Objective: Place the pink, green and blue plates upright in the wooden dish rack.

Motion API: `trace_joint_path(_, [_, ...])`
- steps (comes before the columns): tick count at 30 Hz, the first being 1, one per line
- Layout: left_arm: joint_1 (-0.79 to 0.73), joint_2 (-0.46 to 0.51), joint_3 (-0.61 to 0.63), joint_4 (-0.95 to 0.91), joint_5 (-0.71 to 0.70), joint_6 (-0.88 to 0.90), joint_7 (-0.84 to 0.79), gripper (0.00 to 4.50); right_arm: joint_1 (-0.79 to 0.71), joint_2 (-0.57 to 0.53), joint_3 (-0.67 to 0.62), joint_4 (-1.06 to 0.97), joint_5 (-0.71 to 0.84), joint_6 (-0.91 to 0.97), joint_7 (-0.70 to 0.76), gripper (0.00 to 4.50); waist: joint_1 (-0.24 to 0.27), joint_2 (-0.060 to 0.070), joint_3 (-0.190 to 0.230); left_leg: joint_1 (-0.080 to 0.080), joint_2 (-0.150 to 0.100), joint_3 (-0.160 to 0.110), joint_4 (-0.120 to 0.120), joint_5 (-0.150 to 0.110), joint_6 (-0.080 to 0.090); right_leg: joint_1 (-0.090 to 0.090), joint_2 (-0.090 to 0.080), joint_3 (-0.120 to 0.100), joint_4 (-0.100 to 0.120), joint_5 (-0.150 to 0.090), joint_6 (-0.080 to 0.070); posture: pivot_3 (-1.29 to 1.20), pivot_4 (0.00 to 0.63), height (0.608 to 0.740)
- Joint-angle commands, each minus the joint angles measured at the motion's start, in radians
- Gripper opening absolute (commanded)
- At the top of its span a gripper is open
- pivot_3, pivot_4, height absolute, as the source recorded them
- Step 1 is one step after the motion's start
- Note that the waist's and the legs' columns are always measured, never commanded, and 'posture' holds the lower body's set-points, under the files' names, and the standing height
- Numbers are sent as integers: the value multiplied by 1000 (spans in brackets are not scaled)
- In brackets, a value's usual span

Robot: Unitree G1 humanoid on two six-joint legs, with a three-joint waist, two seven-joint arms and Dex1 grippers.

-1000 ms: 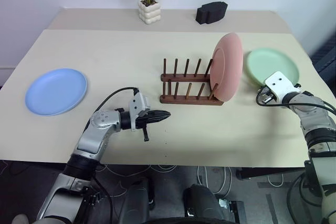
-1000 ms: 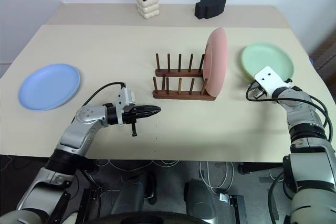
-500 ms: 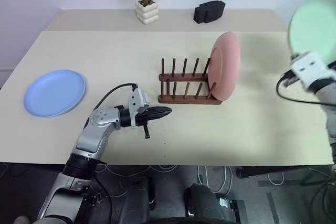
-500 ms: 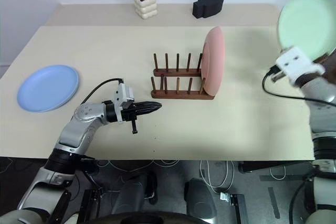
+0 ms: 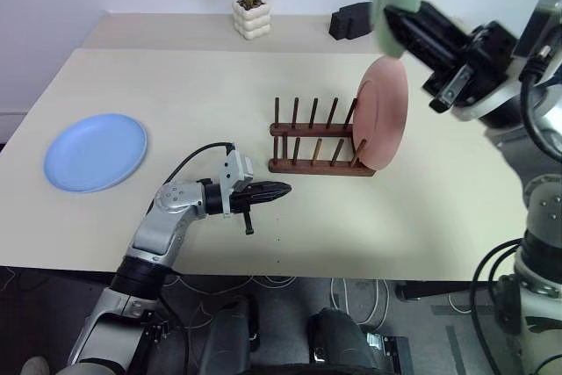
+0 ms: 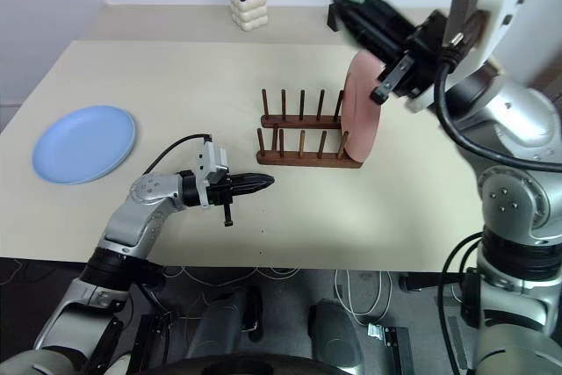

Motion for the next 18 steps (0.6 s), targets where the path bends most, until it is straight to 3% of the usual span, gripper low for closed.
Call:
trace_joint_path(1, [13, 5, 18, -29, -8, -20, 4, 0, 53, 64, -22, -20, 152, 46, -94, 84, -1, 0, 0, 0, 0, 0, 0, 0, 0, 0, 0, 0, 0, 0, 0, 0, 150, 732])
trace_joint_path(8, [18, 17, 24, -62, -19, 3, 18, 0, 121, 139, -28, 27, 259, 78, -199, 84, -3, 0, 0, 0, 0, 0, 0, 0, 0, -1, 0, 0, 1, 0, 0, 0, 150, 732])
trace_joint_path(18, [12, 26, 23, -82, -24, 28, 30, 0, 142, 169, 18, 57, 240, 87, -211, 84, -3, 0, 0, 0, 0, 0, -1, 0, 0, -1, 1, 0, 1, 0, 0, 0, 150, 732])
